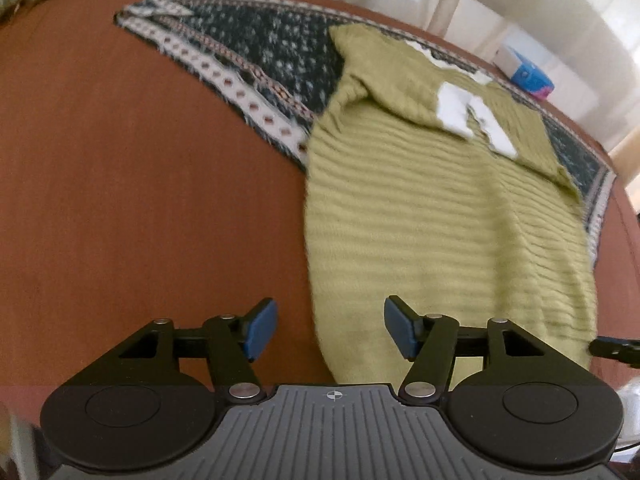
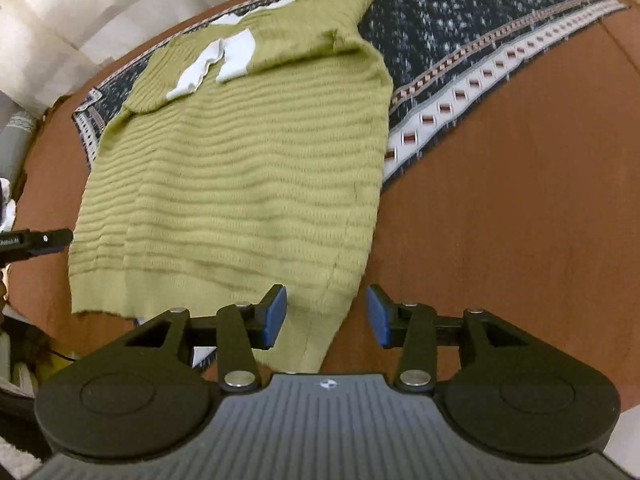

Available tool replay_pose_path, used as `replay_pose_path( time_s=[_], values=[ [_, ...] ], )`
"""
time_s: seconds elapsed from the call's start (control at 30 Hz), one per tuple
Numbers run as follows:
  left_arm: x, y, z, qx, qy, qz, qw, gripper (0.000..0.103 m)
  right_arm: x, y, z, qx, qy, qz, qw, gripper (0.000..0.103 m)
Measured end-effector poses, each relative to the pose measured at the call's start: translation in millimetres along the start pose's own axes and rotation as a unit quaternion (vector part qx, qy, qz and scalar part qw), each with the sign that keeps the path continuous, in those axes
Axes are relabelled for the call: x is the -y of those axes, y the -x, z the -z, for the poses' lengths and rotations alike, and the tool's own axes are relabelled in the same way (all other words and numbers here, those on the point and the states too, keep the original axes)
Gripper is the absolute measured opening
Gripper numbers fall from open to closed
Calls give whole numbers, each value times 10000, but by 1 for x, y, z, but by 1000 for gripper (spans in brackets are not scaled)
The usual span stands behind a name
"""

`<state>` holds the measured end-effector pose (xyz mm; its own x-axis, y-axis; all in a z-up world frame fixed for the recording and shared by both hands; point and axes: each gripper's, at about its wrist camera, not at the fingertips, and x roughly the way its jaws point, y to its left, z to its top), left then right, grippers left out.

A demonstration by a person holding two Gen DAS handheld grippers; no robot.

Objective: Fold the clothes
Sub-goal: 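Grasp the sweater hem with both tools, then lift the hem with both tools and fold it toward the collar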

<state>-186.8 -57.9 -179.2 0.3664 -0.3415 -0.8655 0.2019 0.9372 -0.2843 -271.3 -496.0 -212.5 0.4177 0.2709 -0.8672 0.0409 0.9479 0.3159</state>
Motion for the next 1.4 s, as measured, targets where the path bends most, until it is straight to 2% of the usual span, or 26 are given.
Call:
replay_pose_path(
  time_s=[0.23, 0.47, 0.57, 0.6, 0.63, 0.67, 0.7, 0.73, 0.83, 1.0, 1.1, 1.23, 1.27, 1.3, 1.37, 1.4],
  values=[
    [6, -2, 28, -317, 123, 253, 9991, 73, -3, 0, 19, 97, 96, -237, 9996, 52],
    [17, -8, 35, -161, 356, 593, 9975, 75, -2, -2, 22, 252, -108, -438, 9987, 51],
    [21, -13, 36, -64, 336, 542, 9979, 74, -1, -3, 23, 314, -224, -518, 9979, 50],
    [21, -13, 36, -31, 388, 496, 9980, 66, -1, -4, 23, 335, -263, -545, 9976, 47],
    [21, -13, 36, 1, 441, 451, 9980, 50, 0, -5, 22, 321, -284, -575, 9974, 33],
    [20, -14, 36, 23, 482, 396, 9980, 39, 1, -5, 21, 287, -321, -616, 9972, 12],
    [18, -13, 36, 25, 504, 340, 9981, 19, 1, -5, 21, 251, -369, -662, 9968, 9],
    [14, -10, 35, 49, 551, 365, 9978, 7, 2, -4, 20, 216, -417, -707, 9964, 9],
    [6, 4, 33, 191, 616, 411, 9971, 2, 3, 9, 14, 261, -444, -872, 9949, 9],
    [1, 27, 35, 360, 430, 430, 9975, 0, 2, 41, 8, 446, -358, -979, 9935, 8],
    [-3, 22, 43, 214, 319, 308, 9988, 0, 5, 44, 11, 387, -319, -879, 9949, 8],
    [-8, 9, 53, -27, 436, 315, 9986, 1, 6, 33, 19, 282, -300, -687, 9968, 8],
    [-9, 7, 55, -68, 449, 333, 9984, 8, 7, 30, 21, 256, -296, -639, 9972, 8],
    [-9, 7, 57, -66, 480, 361, 9982, 24, 7, 28, 23, 229, -291, -590, 9976, 10],
    [-10, 11, 59, 70, 563, 388, 9976, 34, 8, 23, 27, 177, -282, -494, 9982, 21],
    [-10, 13, 58, 151, 586, 379, 9974, 51, 8, 20, 29, 150, -277, -446, 9985, 27]
  ],
)
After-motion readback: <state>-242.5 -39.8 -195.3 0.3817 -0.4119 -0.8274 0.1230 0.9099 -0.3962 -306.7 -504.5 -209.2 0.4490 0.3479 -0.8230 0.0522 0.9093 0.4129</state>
